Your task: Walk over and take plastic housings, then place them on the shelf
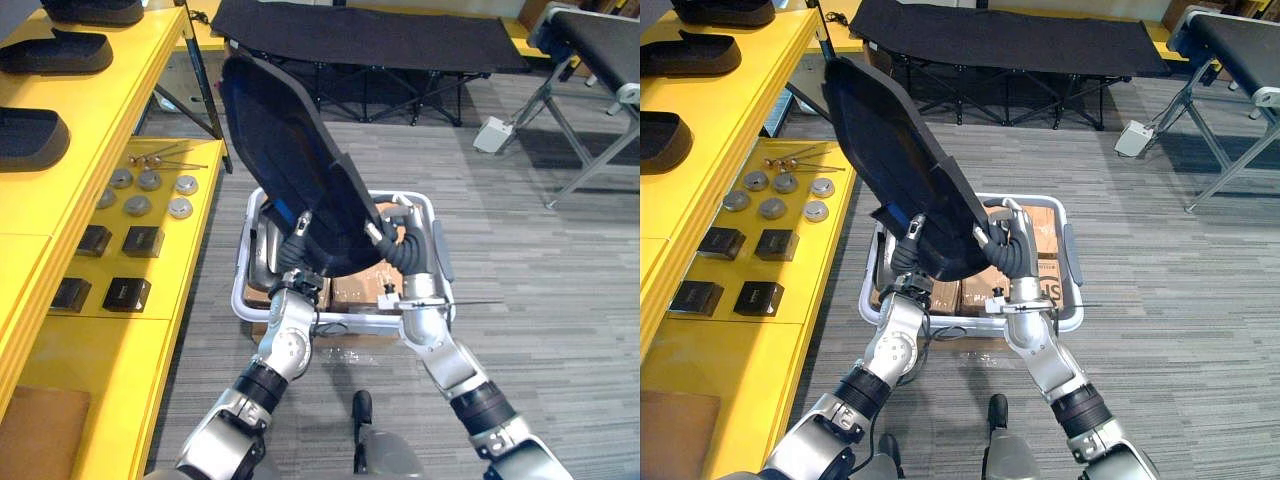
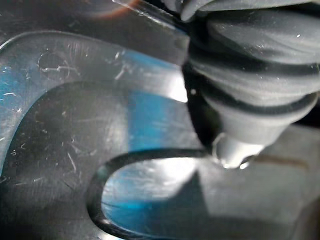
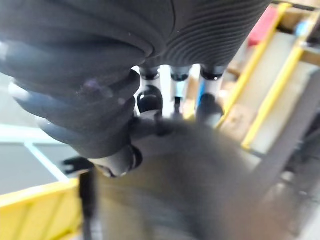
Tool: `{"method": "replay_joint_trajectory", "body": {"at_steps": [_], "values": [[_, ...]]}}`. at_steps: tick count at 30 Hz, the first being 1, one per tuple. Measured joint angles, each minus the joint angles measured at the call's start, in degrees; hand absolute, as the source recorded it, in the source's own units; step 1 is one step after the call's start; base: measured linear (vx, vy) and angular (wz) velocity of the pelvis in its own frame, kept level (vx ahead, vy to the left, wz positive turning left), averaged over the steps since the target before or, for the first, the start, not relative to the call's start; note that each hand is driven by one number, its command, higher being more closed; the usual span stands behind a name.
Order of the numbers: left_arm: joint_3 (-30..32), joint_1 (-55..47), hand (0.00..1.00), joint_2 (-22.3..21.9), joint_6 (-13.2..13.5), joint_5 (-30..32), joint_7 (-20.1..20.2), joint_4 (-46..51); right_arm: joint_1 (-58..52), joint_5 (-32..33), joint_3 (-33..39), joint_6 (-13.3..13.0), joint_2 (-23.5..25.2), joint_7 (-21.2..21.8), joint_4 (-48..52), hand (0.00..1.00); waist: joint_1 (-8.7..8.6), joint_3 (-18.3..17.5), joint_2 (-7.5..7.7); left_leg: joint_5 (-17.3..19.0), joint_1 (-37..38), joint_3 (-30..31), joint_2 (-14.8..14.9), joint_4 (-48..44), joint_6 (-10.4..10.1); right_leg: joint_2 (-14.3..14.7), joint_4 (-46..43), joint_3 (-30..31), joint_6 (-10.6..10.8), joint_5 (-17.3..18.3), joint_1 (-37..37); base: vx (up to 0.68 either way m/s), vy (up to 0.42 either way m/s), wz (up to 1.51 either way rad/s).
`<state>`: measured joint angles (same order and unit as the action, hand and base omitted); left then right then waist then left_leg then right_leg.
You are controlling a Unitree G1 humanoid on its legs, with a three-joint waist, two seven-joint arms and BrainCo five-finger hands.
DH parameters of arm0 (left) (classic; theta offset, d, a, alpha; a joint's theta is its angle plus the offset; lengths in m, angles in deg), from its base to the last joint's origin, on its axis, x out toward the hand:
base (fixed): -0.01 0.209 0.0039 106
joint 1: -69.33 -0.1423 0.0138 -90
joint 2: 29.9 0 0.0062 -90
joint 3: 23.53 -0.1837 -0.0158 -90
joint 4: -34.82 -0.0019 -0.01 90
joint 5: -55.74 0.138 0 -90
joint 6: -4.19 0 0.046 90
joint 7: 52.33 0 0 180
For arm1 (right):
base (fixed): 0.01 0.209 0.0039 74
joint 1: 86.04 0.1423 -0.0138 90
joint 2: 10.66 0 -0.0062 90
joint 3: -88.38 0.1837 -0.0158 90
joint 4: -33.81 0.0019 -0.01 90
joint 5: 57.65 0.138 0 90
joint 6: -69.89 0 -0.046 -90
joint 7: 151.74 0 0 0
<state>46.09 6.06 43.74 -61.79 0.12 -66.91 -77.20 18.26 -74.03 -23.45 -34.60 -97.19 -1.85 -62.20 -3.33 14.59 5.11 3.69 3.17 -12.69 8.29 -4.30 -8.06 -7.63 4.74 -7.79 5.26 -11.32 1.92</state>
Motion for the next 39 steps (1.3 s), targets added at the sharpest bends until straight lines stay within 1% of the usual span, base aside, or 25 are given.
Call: {"method": "replay_joint_trajectory", "body": {"at_steps": [2,3,4,7,9,11,12,13,14,15,16,17,18,19,20,21,24,26,27,29,31,33,34,35,39], "values": [[1.33,-0.34,1.0,0.15,-0.35,8.43,-3.94,2.63,-0.77,2.3,-0.63,0.23,0.96,-0.05,0.14,0.0,0.05,-0.28,0.44,0.0,0.05,-0.02,0.03,-0.03,0.0,0.02,0.44,0.0,-0.09,0.1,0.01,-0.04,0.011,-0.01],[1.76,-0.48,1.0,0.15,-0.53,10.87,-5.32,3.51,-0.78,2.86,-0.95,0.52,1.05,-0.04,0.19,0.0,0.03,-0.38,0.59,-0.01,0.09,-0.01,0.06,-0.03,0.0,0.06,0.45,-0.01,-0.11,0.11,-0.02,-0.04,0.003,-0.01],[2.33,-0.63,1.0,0.34,-0.87,16.06,-7.48,5.07,-0.97,5.08,-1.74,0.94,1.42,0.01,0.74,0.0,0.09,-0.62,0.95,-0.01,0.12,0.02,0.12,-0.03,-0.02,0.13,0.45,-0.04,-0.18,0.15,-0.05,0.0,0.0,0.0],[4.18,-2.37,1.0,0.43,-1.93,26.81,-10.55,10.68,-3.61,9.32,-2.02,1.26,2.92,1.89,5.28,0.0,0.39,-1.49,1.46,0.01,0.21,-0.13,0.13,-0.13,-0.08,0.76,0.44,-0.12,-0.34,0.29,-0.05,0.0,0.0,0.0],[5.77,-3.43,1.0,0.34,-3.03,31.83,-11.79,11.33,-5.05,12.7,-1.89,1.26,3.97,4.0,7.75,0.0,0.4,-2.74,1.13,0.02,0.29,-0.15,0.15,-0.06,-0.08,0.79,0.44,-0.12,-0.32,0.34,-0.04,0.0,0.0,0.0],[7.13,-6.37,1.0,0.32,-4.18,36.15,-12.55,11.31,-5.41,19.55,-1.45,1.2,4.35,7.53,10.35,0.0,0.27,-4.19,0.43,0.03,0.8,-0.25,0.01,0.3,-0.07,0.74,0.44,-0.12,-0.2,0.45,-0.31,0.0,0.0,0.0],[7.74,-8.65,1.0,0.08,-5.37,39.18,-13.59,11.24,-5.7,24.04,-0.77,0.94,4.55,10.05,11.58,0.0,0.3,-5.15,0.1,0.03,0.83,-0.21,-0.02,0.5,-0.07,0.75,0.44,-0.18,-0.13,0.59,-0.29,0.0,0.0,0.0],[8.23,-9.87,1.0,-0.13,-5.79,40.79,-14.31,11.14,-5.78,26.19,-0.51,0.86,4.62,11.16,12.09,0.0,0.3,-5.56,-0.04,0.02,0.85,-0.2,-0.02,0.54,-0.07,0.75,0.45,-0.2,-0.12,0.63,-0.3,0.0,0.0,0.0],[8.91,-11.97,1.0,-0.1,-6.51,44.03,-15.82,10.32,-6.36,29.81,0.39,0.46,4.87,13.75,12.87,0.0,0.36,-6.31,-0.23,0.02,0.85,-0.18,0.01,0.57,-0.07,0.79,0.45,-0.25,-0.16,0.68,-0.29,0.0,0.0,0.0],[9.56,-14.35,1.0,0.18,-7.76,48.35,-18.05,9.49,-7.77,34.74,1.37,-0.65,4.88,17.91,14.06,0.0,0.69,-6.85,-0.5,0.02,0.96,-0.15,0.01,0.57,-0.07,0.8,0.45,-0.29,-0.19,0.73,-0.43,0.0,0.0,0.0],[10.16,-15.34,1.0,0.27,-8.07,49.58,-18.76,9.39,-8.56,36.47,1.76,-1.12,4.88,19.54,14.74,0.0,0.76,-6.88,-0.57,0.02,1.06,-0.14,0.0,0.58,-0.07,0.79,0.45,-0.32,-0.22,0.84,-0.53,0.0,0.0,0.0],[10.78,-16.64,1.0,0.49,-8.09,50.35,-19.5,9.37,-9.73,39.3,2.09,-1.96,4.89,22.77,15.5,0.0,0.76,-6.89,-0.59,0.02,1.25,-0.15,-0.01,0.58,-0.07,0.78,0.45,-0.35,-0.15,1.31,-0.72,0.0,0.0,0.0],[11.61,-18.31,1.0,1.13,-8.07,51.88,-20.57,9.36,-11.81,44.11,2.8,-2.08,4.84,28.01,16.59,0.0,0.77,-6.9,-0.6,0.04,1.66,-0.17,0.04,0.64,-0.09,0.82,0.45,-0.47,-0.27,1.69,-1.07,-0.04,0.012,0.02],[12.18,-19.07,1.0,1.2,-7.97,52.24,-20.83,9.36,-12.87,46.36,3.05,-2.08,4.76,30.24,16.9,0.0,0.77,-7.07,-0.67,0.05,1.74,-0.16,0.05,0.68,-0.1,0.83,0.46,-0.59,-0.29,1.74,-1.09,-0.04,0.012,0.02],[13.47,-20.6,1.0,1.26,-7.66,52.24,-21.28,9.37,-15.33,52.13,3.65,-1.88,4.62,35.5,16.97,0.0,0.77,-7.77,-0.84,0.11,1.71,-0.18,0.05,0.75,-0.17,0.81,0.45,-0.69,-0.3,1.84,-1.04,0.0,0.0,0.0],[14.36,-22.03,1.0,1.27,-7.08,52.39,-21.87,9.37,-18.0,55.47,4.2,-1.79,4.69,38.86,16.95,0.0,0.77,-8.36,-1.1,0.2,1.7,-0.18,0.05,0.8,-0.24,0.8,0.45,-0.75,-0.27,1.92,-1.04,0.0,0.0,0.0],[16.62,-24.57,1.0,1.16,-5.03,54.66,-24.1,9.47,-22.84,57.76,5.54,-1.62,5.05,42.51,16.94,0.0,0.76,-9.21,-1.86,0.6,1.67,-0.24,0.09,0.82,-0.3,0.81,0.45,-0.77,-0.27,2.05,-1.0,0.0,0.0,0.0],[18.04,-26.28,1.0,1.04,-3.12,56.25,-25.4,10.29,-26.48,57.63,7.11,-1.2,5.44,43.54,16.69,0.0,0.74,-9.61,-2.51,0.77,1.66,-0.3,0.09,0.83,-0.29,0.81,0.45,-0.76,-0.2,2.18,-0.95,0.0,0.0,0.0],[18.23,-27.7,1.0,0.94,-2.19,56.77,-25.79,12.15,-28.8,57.83,8.55,-0.4,5.64,44.38,16.18,0.0,0.71,-9.86,-2.92,0.94,1.64,-0.36,0.12,0.81,-0.34,0.83,0.45,-0.75,-0.24,2.22,-0.9,0.0,0.0,0.0],[18.78,-29.13,1.0,0.7,-0.82,56.8,-25.78,14.9,-30.69,57.54,10.53,-0.19,5.93,44.72,14.06,0.0,0.6,-10.07,-3.26,1.06,1.64,-0.49,0.13,0.79,-0.36,0.84,0.45,-0.66,-0.24,2.24,-0.84,0.01,0.008,-0.02],[19.4,-30.44,1.0,0.08,-0.15,56.84,-25.75,18.62,-31.74,54.08,12.76,0.61,6.66,41.73,11.49,0.0,0.37,-10.13,-3.36,1.1,1.65,-0.6,0.13,0.77,-0.34,0.86,0.45,-0.42,-0.2,2.25,-0.8,0.03,0.016,-0.06],[19.62,-32.39,1.0,-0.26,0.42,56.76,-25.42,23.06,-32.13,49.49,14.58,2.46,7.38,35.91,8.57,0.0,-0.04,-10.17,-3.43,1.26,1.65,-0.8,0.13,0.7,-0.27,0.87,0.45,-0.23,-0.09,2.13,-0.72,0.02,0.015,-0.05],[19.56,-33.92,1.0,-0.26,0.68,56.19,-24.06,25.87,-32.17,46.52,15.64,4.26,7.65,30.9,6.7,0.0,-0.15,-10.22,-3.52,1.4,1.68,-0.91,0.13,0.67,-0.28,0.86,0.46,-0.17,-0.07,2.14,-0.7,0.0,0.0,0.0],[19.29,-35.3,1.0,-0.25,0.77,54.51,-21.76,28.48,-32.52,44.65,16.25,4.7,7.81,28.15,5.56,0.0,-0.1,-10.24,-3.64,1.53,1.68,-0.92,0.11,0.61,-0.19,0.85,0.46,-0.17,-0.02,2.19,-0.7,0.0,0.0,0.0],[19.01,-37.88,1.0,-0.28,0.73,50.26,-16.18,34.39,-32.8,44.59,15.57,4.68,8.17,25.96,6.28,0.0,0.62,-10.3,-3.86,1.65,1.59,-0.51,0.12,0.55,-0.12,0.83,0.46,-0.56,-0.05,2.44,-0.87,0.0,0.005,0.03]]}}
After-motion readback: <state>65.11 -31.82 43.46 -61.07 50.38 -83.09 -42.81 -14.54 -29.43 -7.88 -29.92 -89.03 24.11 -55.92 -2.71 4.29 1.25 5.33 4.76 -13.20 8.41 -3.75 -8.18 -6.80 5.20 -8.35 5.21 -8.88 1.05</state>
